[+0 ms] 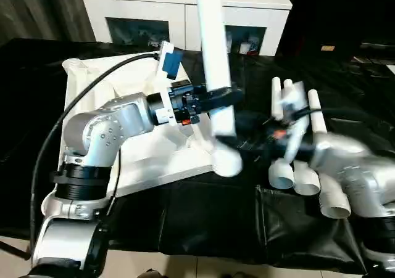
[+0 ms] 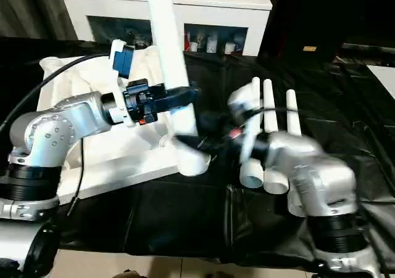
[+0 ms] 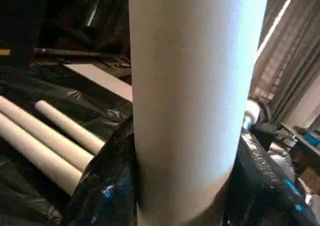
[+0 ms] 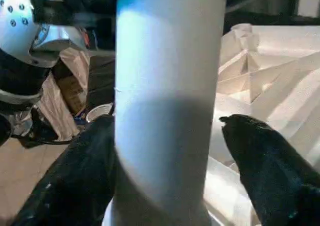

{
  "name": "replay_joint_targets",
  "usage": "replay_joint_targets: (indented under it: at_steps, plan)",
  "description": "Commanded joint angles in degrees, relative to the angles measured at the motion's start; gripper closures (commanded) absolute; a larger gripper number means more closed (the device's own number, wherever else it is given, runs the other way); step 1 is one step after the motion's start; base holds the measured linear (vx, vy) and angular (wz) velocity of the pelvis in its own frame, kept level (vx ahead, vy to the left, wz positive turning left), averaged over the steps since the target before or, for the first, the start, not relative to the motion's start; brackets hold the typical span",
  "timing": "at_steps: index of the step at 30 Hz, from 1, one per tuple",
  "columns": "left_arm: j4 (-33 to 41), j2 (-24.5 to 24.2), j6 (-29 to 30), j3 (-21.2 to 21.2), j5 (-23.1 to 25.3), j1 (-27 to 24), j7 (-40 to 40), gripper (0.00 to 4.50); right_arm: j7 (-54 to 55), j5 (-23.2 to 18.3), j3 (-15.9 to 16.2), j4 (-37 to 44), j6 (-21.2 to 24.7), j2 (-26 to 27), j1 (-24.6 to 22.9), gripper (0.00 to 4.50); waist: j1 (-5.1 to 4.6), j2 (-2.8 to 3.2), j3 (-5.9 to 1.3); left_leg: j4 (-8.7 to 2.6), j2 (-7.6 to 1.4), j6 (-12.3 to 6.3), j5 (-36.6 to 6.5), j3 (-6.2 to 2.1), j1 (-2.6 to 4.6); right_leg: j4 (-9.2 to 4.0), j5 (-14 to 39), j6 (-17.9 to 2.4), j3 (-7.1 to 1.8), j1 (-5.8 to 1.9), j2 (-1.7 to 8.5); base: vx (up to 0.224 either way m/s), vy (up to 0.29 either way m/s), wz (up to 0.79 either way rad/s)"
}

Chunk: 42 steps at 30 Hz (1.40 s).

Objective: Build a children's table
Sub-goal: Pick table leg

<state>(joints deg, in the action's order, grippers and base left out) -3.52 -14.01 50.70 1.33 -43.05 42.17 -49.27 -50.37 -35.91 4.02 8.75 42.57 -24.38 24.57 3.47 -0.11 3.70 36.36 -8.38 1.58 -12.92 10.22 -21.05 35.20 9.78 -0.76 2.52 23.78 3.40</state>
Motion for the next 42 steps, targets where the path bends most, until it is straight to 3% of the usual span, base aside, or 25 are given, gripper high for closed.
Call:
replay_joint_targets:
  at_steps: [1, 16, 18, 19, 20, 24, 25, 29, 31, 35, 37, 42]
  plan:
    - [1.81, -0.04, -0.02, -0.43, -0.6, 1.19, -0.65, 2.6, 0.52, 0.09, 0.23, 0.07, 1.09, 0.17, 0.69, 1.14, 0.26, -0.37, -4.18, -4.44, -4.24, -2.5, -2.32, -1.58, 0.4, -3.36, 8.09, -15.34, -2.93, -3.76, 5.07, 0.0, 0.0, 0.0]
    - [2.03, -1.35, 0.01, -1.48, -0.03, 0.87, -2.28, 2.6, 1.13, -0.53, 0.48, 0.74, 2.14, 0.87, 0.09, 2.35, 0.36, -0.19, -4.24, -4.42, -4.22, -2.16, -2.25, -1.61, 0.44, -3.22, 7.35, -15.51, -2.9, -3.82, 5.05, 0.0, 0.0, 0.0]
    - [2.23, -1.64, -1.99, -2.46, 2.13, 0.69, -1.5, 2.6, 1.75, -0.18, 0.53, 0.63, 1.67, 1.07, 0.08, 2.43, 0.38, -0.18, -4.21, -4.46, -4.23, -2.15, -2.19, -1.64, 0.4, -3.3, 7.35, -15.33, -2.92, -3.83, 5.07, 0.0, 0.0, 0.0]
    - [1.72, -1.24, -2.53, -2.4, 3.18, 0.9, 0.29, 2.04, 2.28, 0.17, 0.49, 0.47, 1.35, 1.29, 0.15, 2.57, 0.33, -0.21, -4.2, -4.48, -4.28, -2.04, -2.26, -1.61, 0.4, -3.31, 7.36, -15.24, -2.94, -3.85, 5.06, 0.0, 0.0, 0.0]
    - [1.33, -0.93, -2.54, -2.12, 3.54, 1.05, 1.53, 1.9, 2.74, 0.67, 0.57, 0.35, 0.88, 1.43, 0.2, 2.58, 0.38, -0.21, -4.2, -4.45, -4.25, -1.96, -2.34, -1.62, 0.42, -3.32, 7.57, -15.22, -2.92, -3.87, 5.13, 0.0, 0.0, 0.0]
    - [0.73, 0.36, -3.19, -1.36, 4.78, 1.3, 5.67, 1.69, 6.63, 4.21, 0.85, -0.62, -1.9, 2.91, 0.63, 2.59, 0.28, -0.24, -4.28, -4.39, -4.2, -1.42, -1.95, -1.58, 0.41, -3.25, 7.0, -15.16, -2.95, -3.87, 5.11, 0.0, 0.0, 0.0]
    - [1.09, 0.88, -3.02, -1.19, 5.0, 1.2, 7.17, 1.45, 8.62, 6.12, 1.05, -1.18, -3.36, 3.63, 0.87, 2.59, 0.3, -0.21, -4.28, -4.41, -4.18, -1.24, -1.89, -1.59, 0.36, -3.22, 7.19, -15.08, -2.95, -3.85, 5.09, 0.0, 0.0, 0.0]
    - [0.61, 3.59, -5.07, -0.67, 7.67, 1.14, 13.44, 1.23, 15.58, 12.07, 2.04, -3.21, -7.68, 6.07, 2.08, 2.59, 0.14, -0.29, -4.28, -4.39, -4.16, -0.67, -1.94, -1.57, 0.33, -3.32, 7.21, -14.86, -2.94, -3.85, 5.03, 0.0, 0.0, 0.0]
    - [-0.88, 5.35, -8.6, -0.68, 11.74, 1.65, 18.76, 0.96, 19.73, 16.2, 3.63, -4.63, -9.87, 7.09, 2.93, 2.59, -0.01, -0.39, -4.23, -4.42, -4.18, -0.81, -1.95, -1.65, 0.26, -3.44, 7.41, -14.27, -2.9, -3.84, 4.9, 0.0, 0.0, 0.0]
    - [-2.27, 7.13, -10.21, 0.03, 13.97, 2.23, 23.62, 0.83, 22.43, 18.4, 4.35, -5.8, -11.02, 8.4, 3.53, 2.59, 0.03, -0.44, -4.32, -4.36, -4.03, -1.25, -2.18, -1.62, 0.28, -3.41, 7.76, -13.69, -3.0, -4.02, 4.95, 0.0, 0.0, 0.0]
    - [-3.21, 9.43, -11.76, 1.48, 13.77, 2.82, 26.96, 0.81, 25.41, 22.21, 6.32, -6.78, -13.32, 10.55, 3.76, 2.59, -0.12, -0.46, -4.36, -4.31, -4.12, -1.53, -1.38, -1.63, 0.11, -3.27, 6.04, -14.26, -2.94, -3.82, 4.97, 0.0, 0.0, 0.0]
    - [-4.61, 10.68, -12.96, 3.04, 15.28, 3.38, 31.37, 1.2, 28.16, 23.93, 6.79, -8.01, -14.7, 12.41, 3.98, 2.59, -0.18, -0.42, -4.3, -4.37, -4.02, -2.15, -2.45, -1.6, 0.28, -3.4, 6.57, -14.25, -2.93, -3.81, 4.86, 0.0, 0.0, 0.0]
